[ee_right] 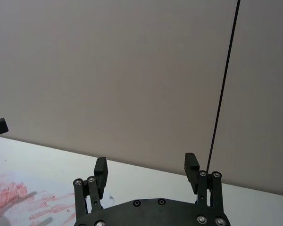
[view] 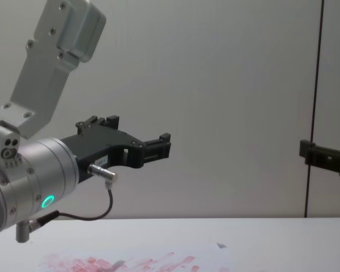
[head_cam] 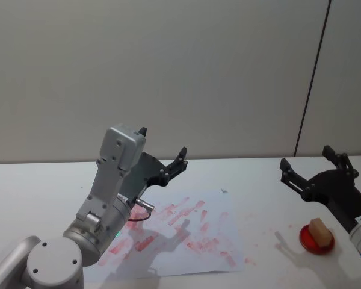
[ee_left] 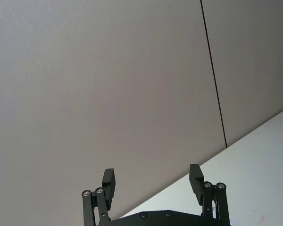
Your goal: Use the one hand to pick up the stamp and affix it onto the A4 paper.
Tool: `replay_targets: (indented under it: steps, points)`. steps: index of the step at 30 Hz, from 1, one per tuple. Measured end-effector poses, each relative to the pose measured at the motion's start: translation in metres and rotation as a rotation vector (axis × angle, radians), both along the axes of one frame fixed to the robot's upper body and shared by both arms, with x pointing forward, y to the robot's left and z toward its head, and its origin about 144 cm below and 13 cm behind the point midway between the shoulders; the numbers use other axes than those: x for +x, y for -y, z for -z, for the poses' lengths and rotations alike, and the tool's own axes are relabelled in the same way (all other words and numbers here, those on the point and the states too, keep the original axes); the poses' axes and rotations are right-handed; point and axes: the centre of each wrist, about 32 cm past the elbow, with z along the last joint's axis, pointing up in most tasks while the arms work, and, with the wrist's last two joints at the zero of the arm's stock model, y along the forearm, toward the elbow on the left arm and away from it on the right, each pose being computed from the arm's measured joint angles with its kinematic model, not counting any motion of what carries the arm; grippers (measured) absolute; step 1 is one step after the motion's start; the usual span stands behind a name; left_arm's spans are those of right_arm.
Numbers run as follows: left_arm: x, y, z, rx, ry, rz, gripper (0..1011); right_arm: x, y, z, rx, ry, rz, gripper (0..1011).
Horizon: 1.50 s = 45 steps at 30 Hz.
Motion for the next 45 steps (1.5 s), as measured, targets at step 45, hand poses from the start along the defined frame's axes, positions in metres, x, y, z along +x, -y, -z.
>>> replay_targets:
  steps: [45]
  points:
    - [0.0,0.0,0.0,0.0,0.0,0.0,1001,-0.036,0.031,0.033,-0.141,-0.387,0.157,1001]
